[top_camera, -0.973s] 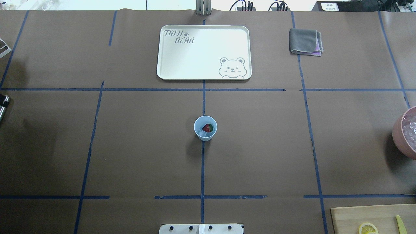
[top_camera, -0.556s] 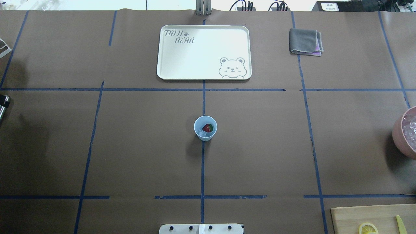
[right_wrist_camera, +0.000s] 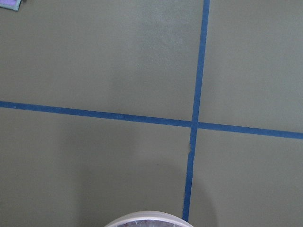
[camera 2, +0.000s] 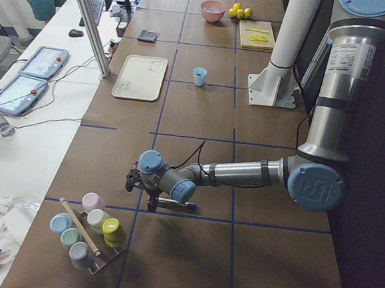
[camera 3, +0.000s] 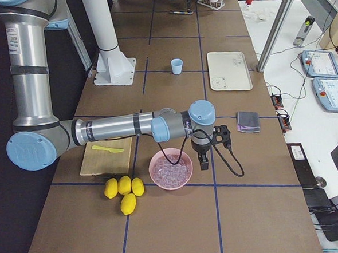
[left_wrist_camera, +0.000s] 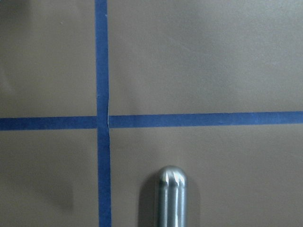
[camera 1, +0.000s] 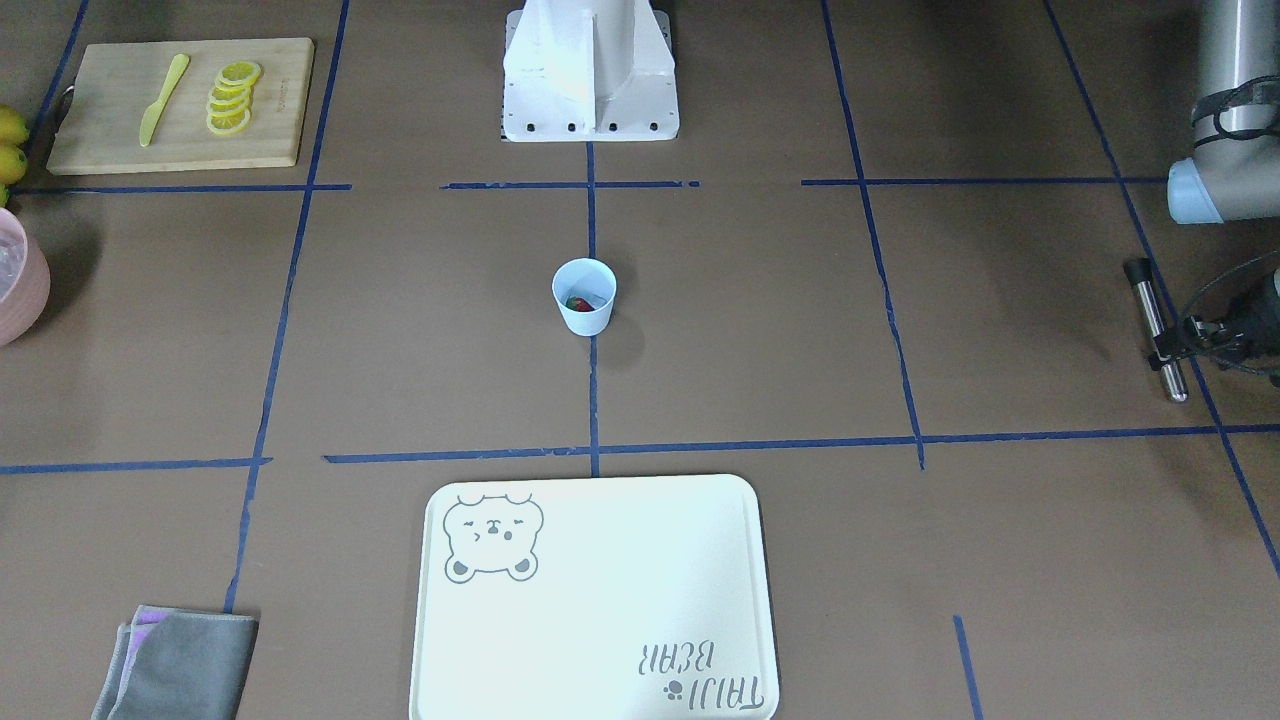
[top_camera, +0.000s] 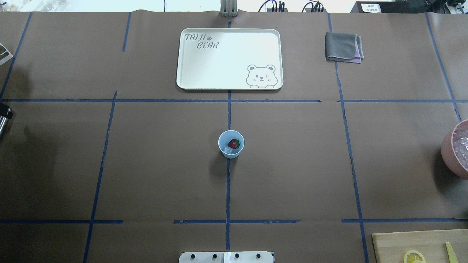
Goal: Mash ice and strawberries in cup
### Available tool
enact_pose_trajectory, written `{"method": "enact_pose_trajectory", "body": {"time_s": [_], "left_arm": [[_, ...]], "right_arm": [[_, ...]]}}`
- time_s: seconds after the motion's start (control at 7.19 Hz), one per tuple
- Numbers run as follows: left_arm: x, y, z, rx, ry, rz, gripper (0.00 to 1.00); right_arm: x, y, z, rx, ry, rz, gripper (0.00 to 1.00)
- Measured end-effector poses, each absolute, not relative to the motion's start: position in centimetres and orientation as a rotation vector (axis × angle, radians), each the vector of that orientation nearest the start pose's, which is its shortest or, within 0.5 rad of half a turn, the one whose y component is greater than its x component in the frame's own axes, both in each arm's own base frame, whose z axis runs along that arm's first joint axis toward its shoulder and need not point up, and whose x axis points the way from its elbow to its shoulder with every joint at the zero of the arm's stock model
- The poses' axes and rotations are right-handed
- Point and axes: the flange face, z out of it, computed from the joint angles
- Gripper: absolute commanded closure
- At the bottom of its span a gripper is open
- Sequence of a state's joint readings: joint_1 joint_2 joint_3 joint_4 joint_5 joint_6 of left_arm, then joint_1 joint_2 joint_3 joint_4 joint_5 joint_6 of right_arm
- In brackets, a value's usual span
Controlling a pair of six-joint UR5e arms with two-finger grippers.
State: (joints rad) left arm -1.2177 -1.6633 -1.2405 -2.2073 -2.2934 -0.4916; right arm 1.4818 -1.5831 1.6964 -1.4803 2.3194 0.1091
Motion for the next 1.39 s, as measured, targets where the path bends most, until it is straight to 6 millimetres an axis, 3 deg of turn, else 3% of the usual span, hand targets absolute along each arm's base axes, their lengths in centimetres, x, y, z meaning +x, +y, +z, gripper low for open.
{"method": "enact_pose_trajectory", "body": {"time_s": [0.56,0.97,1.11,1.39], "left_arm": [[12.8,-53.1,70.8,0.054,0.805,0.021,0.00],[14.2,-52.7,71.0,0.042,0.804,0.047,0.00],[14.4,-52.6,71.0,0.041,0.804,0.053,0.03],[14.3,-52.2,71.5,0.035,0.802,0.057,0.17]], "right_arm": [[2.1,-50.0,59.7,0.116,-0.760,-0.056,0.00],[2.1,-50.0,59.7,0.115,-0.760,-0.055,0.00],[2.1,-50.1,59.7,0.115,-0.760,-0.055,0.00],[2.1,-50.1,59.6,0.116,-0.760,-0.056,0.00]]}}
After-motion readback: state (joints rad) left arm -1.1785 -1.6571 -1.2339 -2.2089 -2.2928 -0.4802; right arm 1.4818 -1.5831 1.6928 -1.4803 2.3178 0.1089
